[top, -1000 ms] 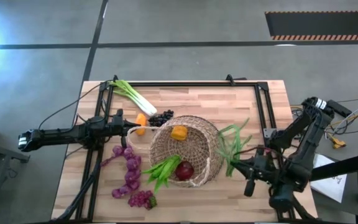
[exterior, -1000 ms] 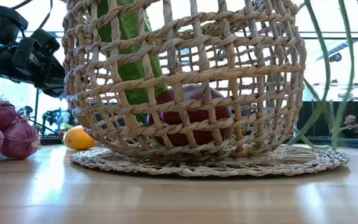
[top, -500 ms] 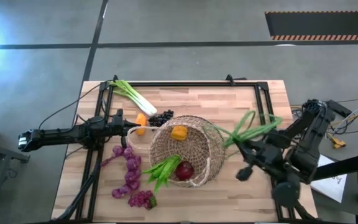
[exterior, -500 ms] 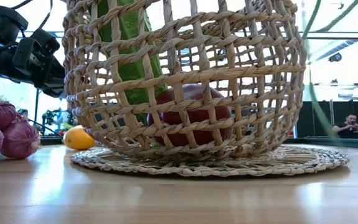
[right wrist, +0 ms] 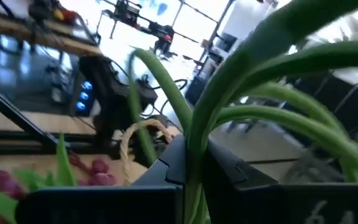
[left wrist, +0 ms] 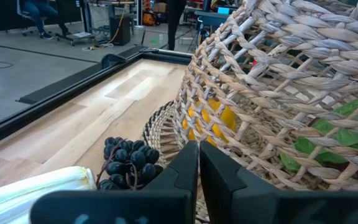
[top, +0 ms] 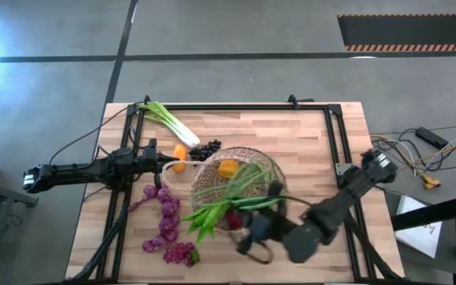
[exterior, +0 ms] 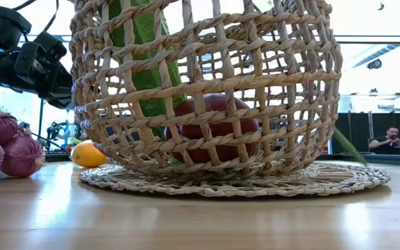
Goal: Build produce basket
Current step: Put the string beans into the basket
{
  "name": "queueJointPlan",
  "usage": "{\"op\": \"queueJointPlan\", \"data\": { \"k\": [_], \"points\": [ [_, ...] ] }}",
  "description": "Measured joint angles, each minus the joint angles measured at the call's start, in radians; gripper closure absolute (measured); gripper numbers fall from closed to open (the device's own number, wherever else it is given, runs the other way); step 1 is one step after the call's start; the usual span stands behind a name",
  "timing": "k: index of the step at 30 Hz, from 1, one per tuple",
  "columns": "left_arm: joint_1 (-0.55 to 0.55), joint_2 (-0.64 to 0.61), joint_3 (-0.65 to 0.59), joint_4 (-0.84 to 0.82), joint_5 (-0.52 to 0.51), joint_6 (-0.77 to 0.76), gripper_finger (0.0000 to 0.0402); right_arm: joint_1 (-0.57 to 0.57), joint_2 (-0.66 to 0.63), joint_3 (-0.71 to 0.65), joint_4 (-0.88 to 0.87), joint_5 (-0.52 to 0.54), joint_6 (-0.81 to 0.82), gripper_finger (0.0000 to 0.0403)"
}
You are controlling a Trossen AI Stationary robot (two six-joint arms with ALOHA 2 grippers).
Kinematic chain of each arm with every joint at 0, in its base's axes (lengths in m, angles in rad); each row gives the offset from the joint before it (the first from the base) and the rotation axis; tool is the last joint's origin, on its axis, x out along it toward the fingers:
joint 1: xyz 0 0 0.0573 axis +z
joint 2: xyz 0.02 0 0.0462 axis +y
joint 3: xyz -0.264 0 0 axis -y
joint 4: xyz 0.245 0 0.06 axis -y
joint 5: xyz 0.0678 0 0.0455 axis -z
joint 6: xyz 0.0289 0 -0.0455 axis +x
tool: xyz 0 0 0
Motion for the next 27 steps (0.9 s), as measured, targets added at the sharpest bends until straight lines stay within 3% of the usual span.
{"op": "queueJointPlan", "data": {
  "k": [5,11,19,27],
  "points": [
    [0.000,0.000,0.000,0.000,0.000,0.000,0.0402,-0.061,0.134,0.145,-0.149,0.000,-0.052,0.0385],
    [0.000,0.000,0.000,0.000,0.000,0.000,0.0402,-0.133,0.214,0.290,-0.359,-0.022,0.004,0.0385],
    [0.000,0.000,0.000,0.000,0.000,0.000,0.0402,-0.243,0.302,0.307,-0.634,-0.318,0.348,0.0385],
    [0.000,0.000,0.000,0.000,0.000,0.000,0.0402,-0.291,0.395,0.307,-0.757,-0.548,0.511,0.0372]
  ]
}}
